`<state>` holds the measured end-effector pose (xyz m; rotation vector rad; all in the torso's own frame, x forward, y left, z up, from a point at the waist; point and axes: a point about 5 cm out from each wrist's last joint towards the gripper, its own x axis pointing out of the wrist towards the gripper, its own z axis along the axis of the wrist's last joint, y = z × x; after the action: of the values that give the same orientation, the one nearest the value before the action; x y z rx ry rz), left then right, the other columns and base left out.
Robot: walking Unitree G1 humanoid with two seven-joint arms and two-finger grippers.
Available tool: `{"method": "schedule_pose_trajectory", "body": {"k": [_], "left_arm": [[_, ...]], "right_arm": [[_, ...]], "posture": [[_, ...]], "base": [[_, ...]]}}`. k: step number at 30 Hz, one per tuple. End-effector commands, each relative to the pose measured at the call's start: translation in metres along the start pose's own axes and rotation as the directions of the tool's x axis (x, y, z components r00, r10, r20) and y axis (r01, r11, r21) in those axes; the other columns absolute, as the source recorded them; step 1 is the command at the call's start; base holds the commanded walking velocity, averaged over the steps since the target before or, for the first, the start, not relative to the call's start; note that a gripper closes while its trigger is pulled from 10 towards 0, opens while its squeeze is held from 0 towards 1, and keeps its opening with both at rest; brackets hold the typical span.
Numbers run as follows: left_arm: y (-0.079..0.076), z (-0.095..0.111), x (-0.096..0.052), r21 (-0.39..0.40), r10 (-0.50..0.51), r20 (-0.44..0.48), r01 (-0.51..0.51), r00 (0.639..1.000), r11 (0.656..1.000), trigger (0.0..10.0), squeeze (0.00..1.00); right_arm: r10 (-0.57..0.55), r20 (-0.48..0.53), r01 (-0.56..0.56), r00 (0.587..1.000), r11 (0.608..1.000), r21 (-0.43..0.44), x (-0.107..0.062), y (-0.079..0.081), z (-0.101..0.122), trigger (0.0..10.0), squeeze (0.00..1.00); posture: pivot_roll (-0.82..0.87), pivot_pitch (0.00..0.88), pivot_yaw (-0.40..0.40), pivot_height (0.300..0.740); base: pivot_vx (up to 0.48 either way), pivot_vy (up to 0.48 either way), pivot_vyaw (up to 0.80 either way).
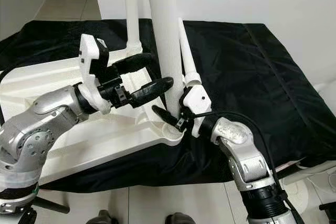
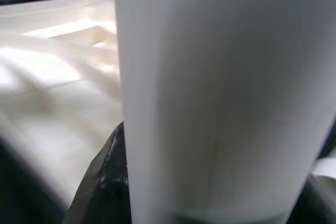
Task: Building children table
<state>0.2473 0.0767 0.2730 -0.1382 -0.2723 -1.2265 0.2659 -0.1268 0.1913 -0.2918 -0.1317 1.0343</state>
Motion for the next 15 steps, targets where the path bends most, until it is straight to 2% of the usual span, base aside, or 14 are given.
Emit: {"method": "schedule_pose_trajectory", "body": {"k": [1,7,9,11,15], "left_arm": [[-0.008,0.013,0.001,-0.001,-0.116,0.045,0.117,0.992,0.993,10.0,0.00],[-0.010,0.019,0.002,-0.023,-0.157,0.080,0.160,0.984,0.987,10.0,0.00],[-0.010,0.021,0.002,-0.022,-0.159,0.085,0.162,0.984,0.987,10.0,0.00],[-0.009,0.026,0.004,-0.021,-0.167,0.103,0.170,0.981,0.985,10.0,0.00],[-0.009,0.030,0.004,-0.040,-0.176,0.126,0.182,0.976,0.983,10.0,0.00]], "right_arm": [[0.047,0.016,-0.047,0.999,0.999,-0.006,0.001,-0.003,0.008,10.0,0.00],[0.090,0.008,-0.090,0.996,0.996,-0.009,0.001,-0.007,0.012,10.0,0.00],[0.129,-0.015,-0.129,0.992,0.992,-0.008,0.000,-0.007,0.011,10.0,0.00],[0.246,-0.095,-0.246,0.964,0.969,0.013,-0.006,-0.002,0.005,10.0,0.00],[0.269,-0.115,-0.268,0.956,0.963,0.022,-0.007,-0.001,0.004,10.0,0.00]], "posture": [[-0.02,0.040,-0.029,0.740],[-0.02,0.037,-0.032,0.740],[-0.02,0.036,-0.033,0.740],[-0.01,0.035,-0.037,0.740],[-0.01,0.035,-0.038,0.740]], "base": [[0.000,0.000,0.00],[0.000,0.000,0.00],[0.000,0.000,0.00],[0.000,0.000,0.00],[0.000,0.000,0.00]]}}
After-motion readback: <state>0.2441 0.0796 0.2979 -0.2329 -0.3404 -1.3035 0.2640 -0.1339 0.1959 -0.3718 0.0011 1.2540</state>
